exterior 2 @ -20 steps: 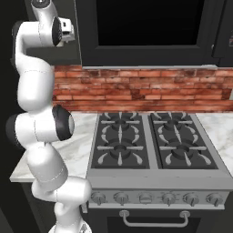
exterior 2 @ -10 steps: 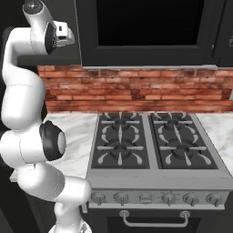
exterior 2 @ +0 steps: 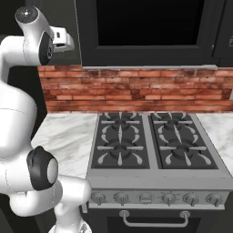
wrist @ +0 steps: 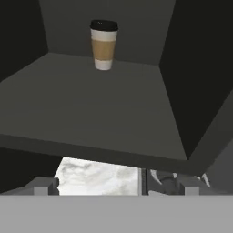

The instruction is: Sort all alcoholic drinks to one cabinet, and non-alcoholic drinks to the other.

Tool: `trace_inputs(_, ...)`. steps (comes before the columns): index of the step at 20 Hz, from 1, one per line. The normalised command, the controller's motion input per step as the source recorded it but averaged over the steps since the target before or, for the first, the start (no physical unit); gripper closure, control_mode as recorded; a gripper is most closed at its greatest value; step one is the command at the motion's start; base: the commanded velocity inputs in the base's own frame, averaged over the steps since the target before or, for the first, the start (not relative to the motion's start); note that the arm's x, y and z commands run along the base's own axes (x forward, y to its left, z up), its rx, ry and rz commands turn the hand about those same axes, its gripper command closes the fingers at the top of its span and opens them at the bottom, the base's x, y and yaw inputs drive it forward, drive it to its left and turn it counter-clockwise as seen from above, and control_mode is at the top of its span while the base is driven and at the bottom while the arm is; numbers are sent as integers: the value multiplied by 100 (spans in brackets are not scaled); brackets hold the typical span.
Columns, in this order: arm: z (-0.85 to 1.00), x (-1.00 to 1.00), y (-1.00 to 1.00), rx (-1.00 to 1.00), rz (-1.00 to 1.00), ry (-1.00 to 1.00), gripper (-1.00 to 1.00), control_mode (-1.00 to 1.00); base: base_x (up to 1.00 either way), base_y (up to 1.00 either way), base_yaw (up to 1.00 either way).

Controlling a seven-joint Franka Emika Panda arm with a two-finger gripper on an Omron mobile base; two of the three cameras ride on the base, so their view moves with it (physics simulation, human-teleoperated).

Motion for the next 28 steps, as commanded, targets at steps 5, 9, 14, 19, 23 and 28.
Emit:
trace_inputs(5, 0, -63, -25, 0, -1, -2, -100, -100, 0, 0, 0)
trace_inputs(9, 0, -63, -27, 0, -2, -2, -100, -100, 0, 0, 0)
trace_inputs(14, 0, -58, -30, 0, -3, -1, -100, -100, 0, 0, 0)
trace_inputs(19, 0, -52, -35, 0, -4, 0, -100, -100, 0, 0, 0)
trace_inputs(23, 0, -47, -37, 0, -5, 0, -100, -100, 0, 0, 0)
trace_inputs(28, 0, -58, -37, 0, -6, 0, -100, -100, 0, 0, 0)
